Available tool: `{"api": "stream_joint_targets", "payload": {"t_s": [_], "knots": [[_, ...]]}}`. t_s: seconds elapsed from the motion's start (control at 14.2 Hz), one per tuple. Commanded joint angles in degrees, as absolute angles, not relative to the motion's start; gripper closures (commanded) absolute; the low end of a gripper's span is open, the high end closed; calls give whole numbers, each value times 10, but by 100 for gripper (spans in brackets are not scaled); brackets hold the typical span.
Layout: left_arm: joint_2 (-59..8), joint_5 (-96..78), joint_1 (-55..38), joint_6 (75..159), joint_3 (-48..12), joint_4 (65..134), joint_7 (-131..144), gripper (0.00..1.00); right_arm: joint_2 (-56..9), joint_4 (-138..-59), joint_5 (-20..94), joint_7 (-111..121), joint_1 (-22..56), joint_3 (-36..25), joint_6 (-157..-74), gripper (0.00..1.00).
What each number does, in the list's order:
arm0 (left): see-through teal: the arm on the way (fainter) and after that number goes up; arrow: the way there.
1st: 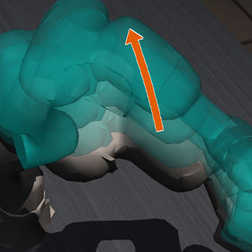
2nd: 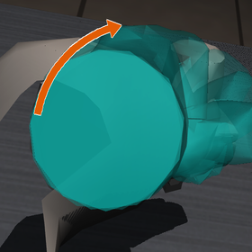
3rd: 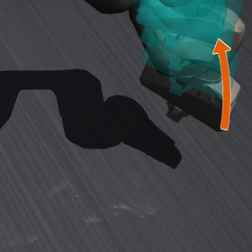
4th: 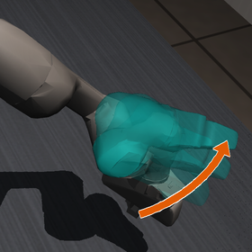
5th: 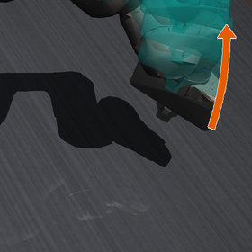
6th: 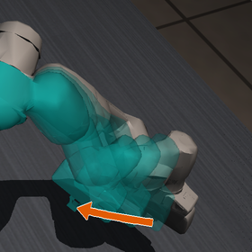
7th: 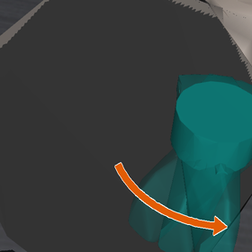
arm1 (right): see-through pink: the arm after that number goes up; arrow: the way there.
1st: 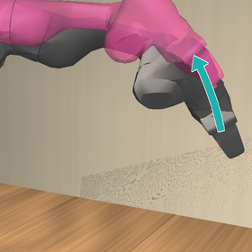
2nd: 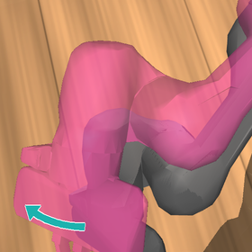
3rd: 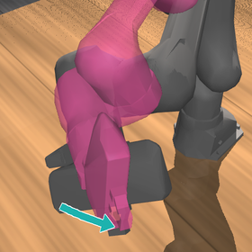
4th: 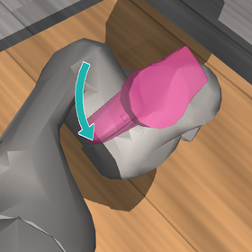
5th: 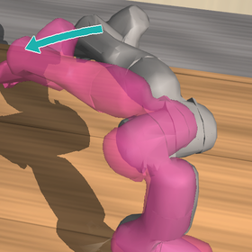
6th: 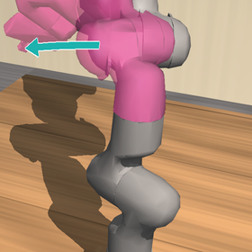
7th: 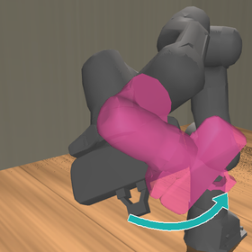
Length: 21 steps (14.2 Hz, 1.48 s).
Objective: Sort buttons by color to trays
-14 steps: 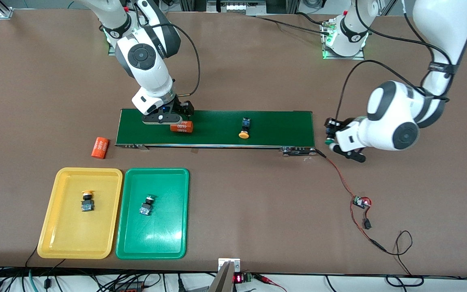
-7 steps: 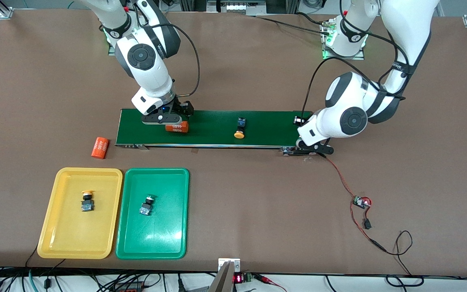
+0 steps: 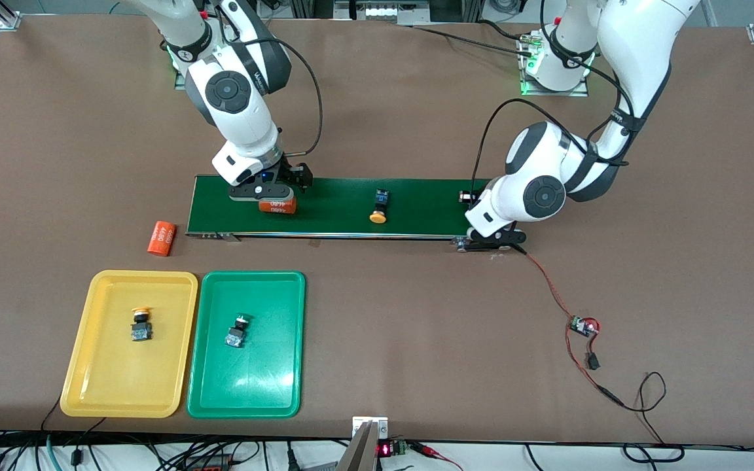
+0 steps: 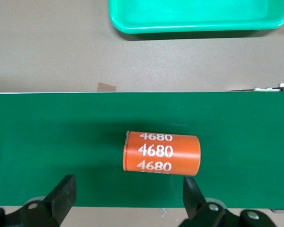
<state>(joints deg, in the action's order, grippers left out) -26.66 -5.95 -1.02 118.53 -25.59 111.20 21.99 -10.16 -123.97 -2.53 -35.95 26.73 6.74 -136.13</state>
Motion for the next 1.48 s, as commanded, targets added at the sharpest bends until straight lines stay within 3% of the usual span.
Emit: {"api": "stream_joint_targets", "payload": {"t_s": [0.0, 0.28, 0.56, 0.77, 1.41], "knots": [[-213, -73, -15, 1187, -249, 1114, 217, 0, -109, -1235, -30, -356, 270, 67, -1366, 0], [-163, -66, -14, 1161, -229, 1054, 222, 0, -119, -1216, -30, -359, 274, 67, -1364, 0], [-145, -66, -13, 1126, -132, 1000, 221, 0, -139, -1183, -27, -364, 290, 67, -1361, 0], [-148, -65, -11, 1014, -52, 913, 180, 0, -150, -1169, -28, -385, 298, 67, -1361, 0], [-136, -38, 57, 903, -28, 800, 11, 0, -170, -1146, -28, -396, 308, 67, -1361, 0]]}}
